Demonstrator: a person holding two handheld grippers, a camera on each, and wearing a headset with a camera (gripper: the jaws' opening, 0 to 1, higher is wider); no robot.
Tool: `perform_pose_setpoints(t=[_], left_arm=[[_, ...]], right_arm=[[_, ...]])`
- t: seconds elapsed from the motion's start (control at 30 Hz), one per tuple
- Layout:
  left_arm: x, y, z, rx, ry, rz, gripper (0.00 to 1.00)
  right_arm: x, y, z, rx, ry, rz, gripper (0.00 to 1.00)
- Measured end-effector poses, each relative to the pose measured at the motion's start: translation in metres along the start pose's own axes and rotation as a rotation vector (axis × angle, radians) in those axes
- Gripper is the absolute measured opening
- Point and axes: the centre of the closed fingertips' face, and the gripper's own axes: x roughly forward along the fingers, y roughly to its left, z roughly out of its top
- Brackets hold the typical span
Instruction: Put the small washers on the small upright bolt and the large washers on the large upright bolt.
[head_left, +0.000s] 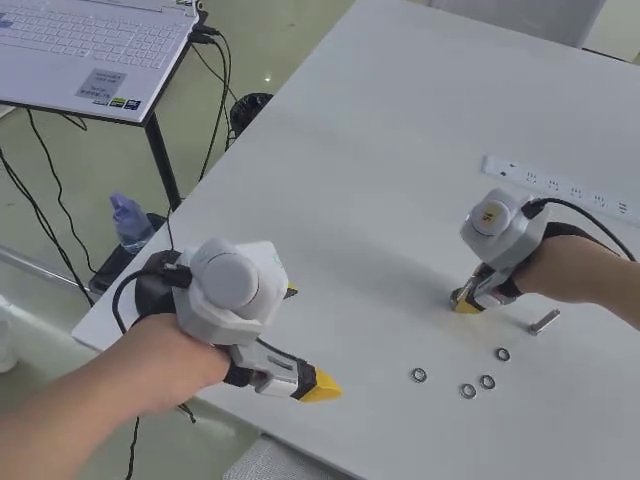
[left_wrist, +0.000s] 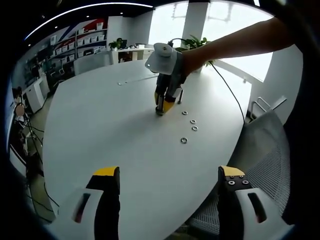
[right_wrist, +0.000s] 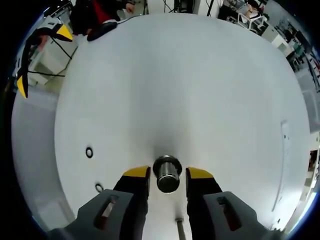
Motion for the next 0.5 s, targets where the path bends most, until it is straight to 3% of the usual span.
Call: perform_pose_setpoints(t=[0.5], left_arm=[[-0.001, -0.005, -0.001, 0.0, -0.004, 0.002, 0.79]], right_arm=[[-0.012, 0.001, 0.003, 0.001, -0.024, -0.007, 0.34]])
